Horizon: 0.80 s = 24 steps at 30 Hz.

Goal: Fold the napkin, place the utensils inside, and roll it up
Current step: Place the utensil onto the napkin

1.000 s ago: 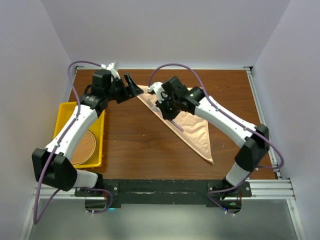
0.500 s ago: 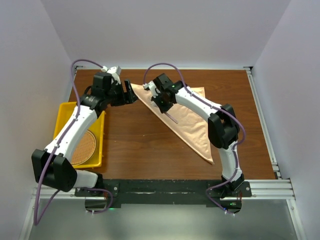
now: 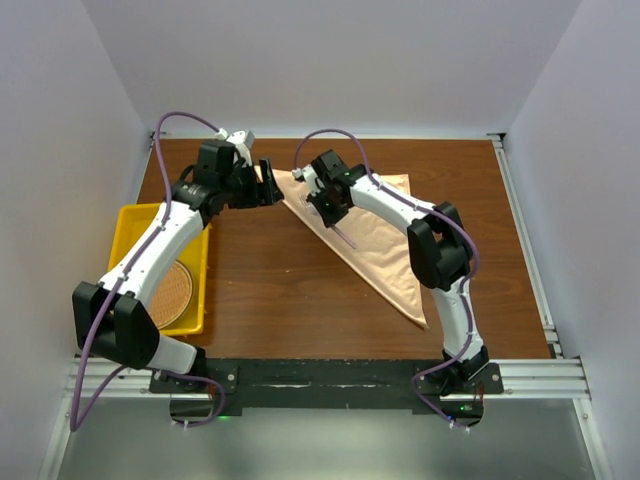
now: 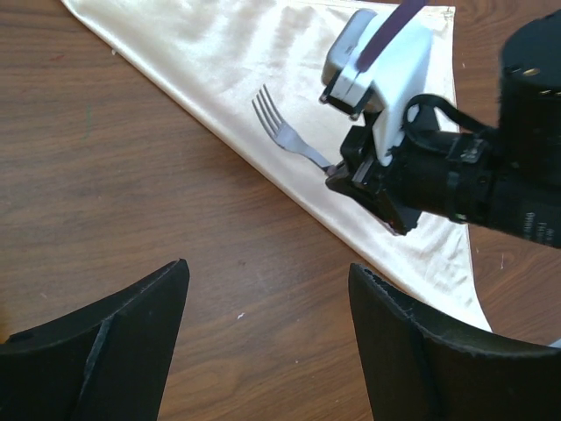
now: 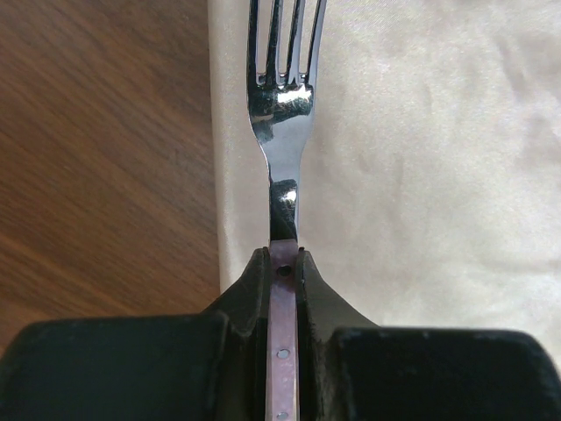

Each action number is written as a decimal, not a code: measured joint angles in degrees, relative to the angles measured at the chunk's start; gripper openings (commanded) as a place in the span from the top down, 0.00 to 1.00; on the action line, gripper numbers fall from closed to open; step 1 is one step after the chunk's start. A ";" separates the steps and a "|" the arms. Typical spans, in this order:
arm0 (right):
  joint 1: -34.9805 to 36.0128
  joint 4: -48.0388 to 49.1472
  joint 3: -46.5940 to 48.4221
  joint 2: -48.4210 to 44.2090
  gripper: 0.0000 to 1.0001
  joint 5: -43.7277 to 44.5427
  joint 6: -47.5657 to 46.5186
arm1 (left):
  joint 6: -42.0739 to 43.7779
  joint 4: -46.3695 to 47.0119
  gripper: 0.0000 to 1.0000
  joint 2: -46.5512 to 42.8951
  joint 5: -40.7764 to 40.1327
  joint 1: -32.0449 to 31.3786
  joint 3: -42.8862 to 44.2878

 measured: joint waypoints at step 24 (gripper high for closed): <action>-0.02 1.55 -2.05 2.43 0.97 -1.14 0.83 | 0.22 0.04 0.21 1.57 0.33 0.07 0.26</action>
